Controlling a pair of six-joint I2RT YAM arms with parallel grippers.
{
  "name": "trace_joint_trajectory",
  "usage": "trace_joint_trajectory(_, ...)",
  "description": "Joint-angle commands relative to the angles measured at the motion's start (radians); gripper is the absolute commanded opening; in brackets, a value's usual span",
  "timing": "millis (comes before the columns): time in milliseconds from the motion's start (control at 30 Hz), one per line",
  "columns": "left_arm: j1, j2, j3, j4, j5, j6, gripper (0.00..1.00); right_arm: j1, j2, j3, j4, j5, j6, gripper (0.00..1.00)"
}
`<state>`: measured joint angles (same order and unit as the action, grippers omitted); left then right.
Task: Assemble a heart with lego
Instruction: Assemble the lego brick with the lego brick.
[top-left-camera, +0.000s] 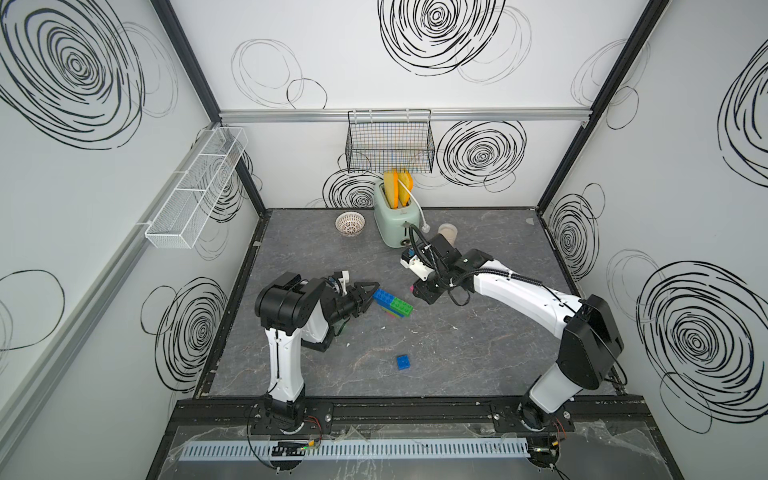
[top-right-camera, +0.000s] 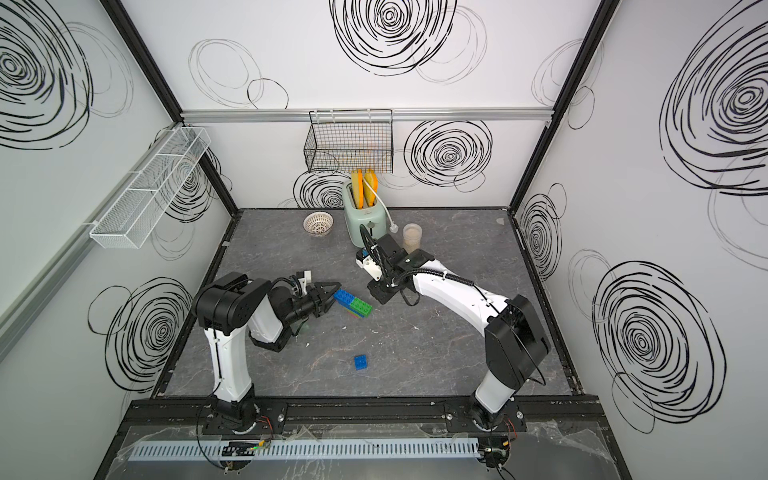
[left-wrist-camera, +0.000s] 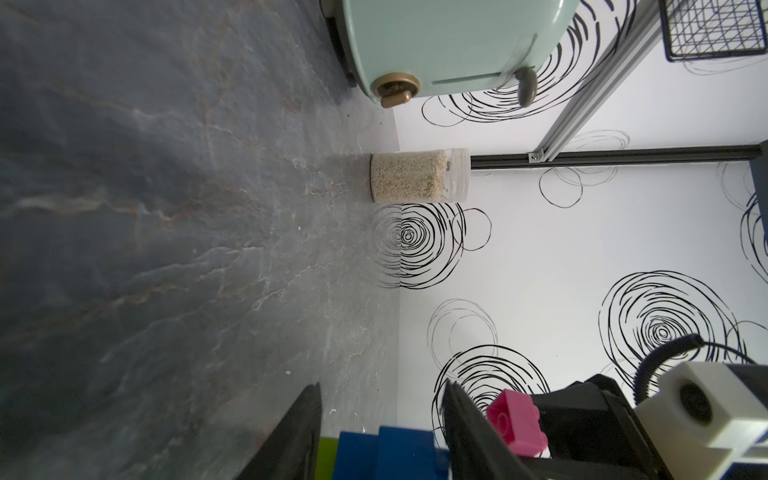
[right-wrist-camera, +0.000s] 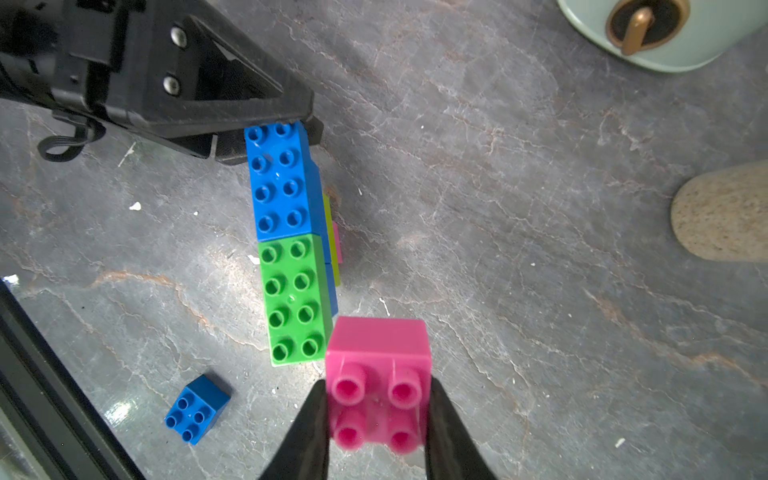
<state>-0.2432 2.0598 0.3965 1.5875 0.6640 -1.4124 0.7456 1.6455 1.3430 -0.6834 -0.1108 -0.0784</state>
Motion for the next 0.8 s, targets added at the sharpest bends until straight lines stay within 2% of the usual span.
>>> trace_joint_trajectory(0,-0.011,-0.037,-0.007,0.229,-0.006,-0.013,0.48,0.008,0.026,0.056,-0.038,-0.04,-0.057,0.26)
trace_joint_trajectory(100,-0.015,-0.044,-0.009,0.229,-0.006,-0.01,0.45,0.005,0.058,0.091,-0.06,-0.056,-0.079,0.26)
trace_joint_trajectory(267,-0.024,-0.041,-0.012,0.229,0.001,-0.011,0.51,-0.002,0.093,0.127,-0.068,-0.072,-0.087,0.26)
trace_joint_trajectory(400,-0.024,-0.046,-0.025,0.229,0.0,-0.009,0.5,-0.004,0.1,0.134,-0.065,-0.074,-0.089,0.26)
trace_joint_trajectory(767,-0.039,-0.046,-0.02,0.229,0.001,-0.005,0.36,0.003,0.149,0.198,-0.102,-0.119,-0.136,0.26)
